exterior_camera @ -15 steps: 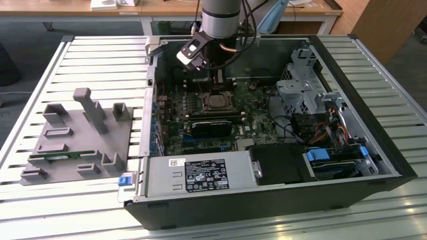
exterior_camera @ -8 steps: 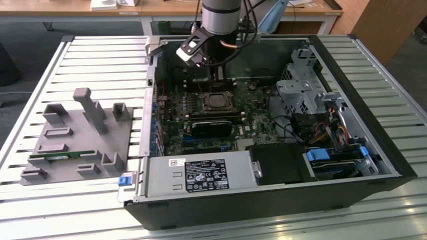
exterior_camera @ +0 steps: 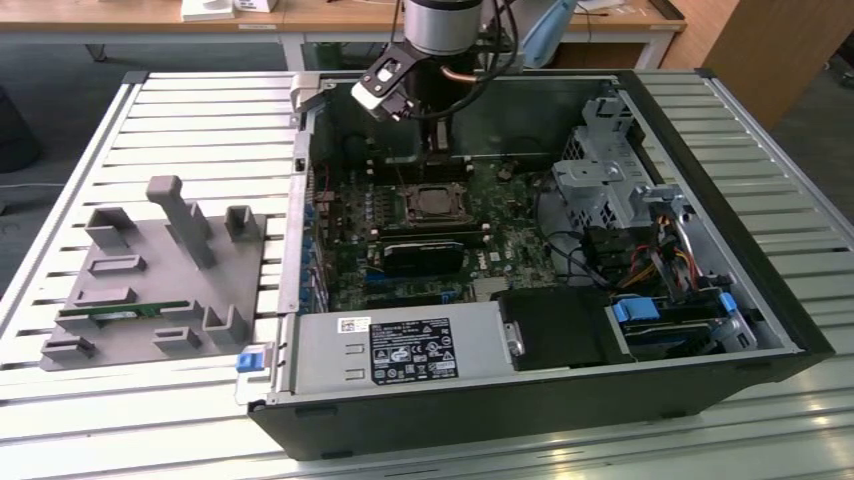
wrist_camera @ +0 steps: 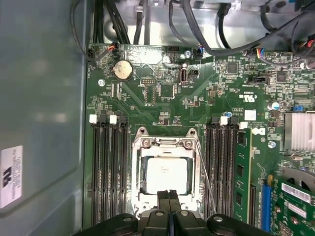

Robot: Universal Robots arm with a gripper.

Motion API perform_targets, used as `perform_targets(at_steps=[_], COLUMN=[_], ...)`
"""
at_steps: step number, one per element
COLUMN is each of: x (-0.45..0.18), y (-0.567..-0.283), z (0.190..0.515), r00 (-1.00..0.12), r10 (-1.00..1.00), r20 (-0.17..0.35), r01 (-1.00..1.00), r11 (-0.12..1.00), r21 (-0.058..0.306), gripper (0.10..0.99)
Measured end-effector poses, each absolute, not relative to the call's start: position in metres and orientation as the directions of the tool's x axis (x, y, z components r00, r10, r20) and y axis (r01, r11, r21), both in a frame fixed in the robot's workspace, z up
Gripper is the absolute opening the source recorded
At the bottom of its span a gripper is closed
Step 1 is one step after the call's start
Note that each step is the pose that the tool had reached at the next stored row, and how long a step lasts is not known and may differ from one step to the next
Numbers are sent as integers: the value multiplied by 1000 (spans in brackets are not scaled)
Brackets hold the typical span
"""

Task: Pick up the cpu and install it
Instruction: 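Install the first cpu locking lever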

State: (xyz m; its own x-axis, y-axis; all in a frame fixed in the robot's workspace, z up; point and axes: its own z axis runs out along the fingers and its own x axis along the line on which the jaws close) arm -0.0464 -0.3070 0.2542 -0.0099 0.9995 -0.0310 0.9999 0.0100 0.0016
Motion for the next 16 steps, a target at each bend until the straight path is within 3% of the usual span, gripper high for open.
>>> perform_targets(at_steps=[10, 16], x=[-46, -46], y=[-307, -307], z=[267, 266], r00=[-13, -110], r10=[999, 993], r20=[-31, -31], r01=[1000, 994], r11=[13, 110], r21=[2, 2], gripper=[106, 106])
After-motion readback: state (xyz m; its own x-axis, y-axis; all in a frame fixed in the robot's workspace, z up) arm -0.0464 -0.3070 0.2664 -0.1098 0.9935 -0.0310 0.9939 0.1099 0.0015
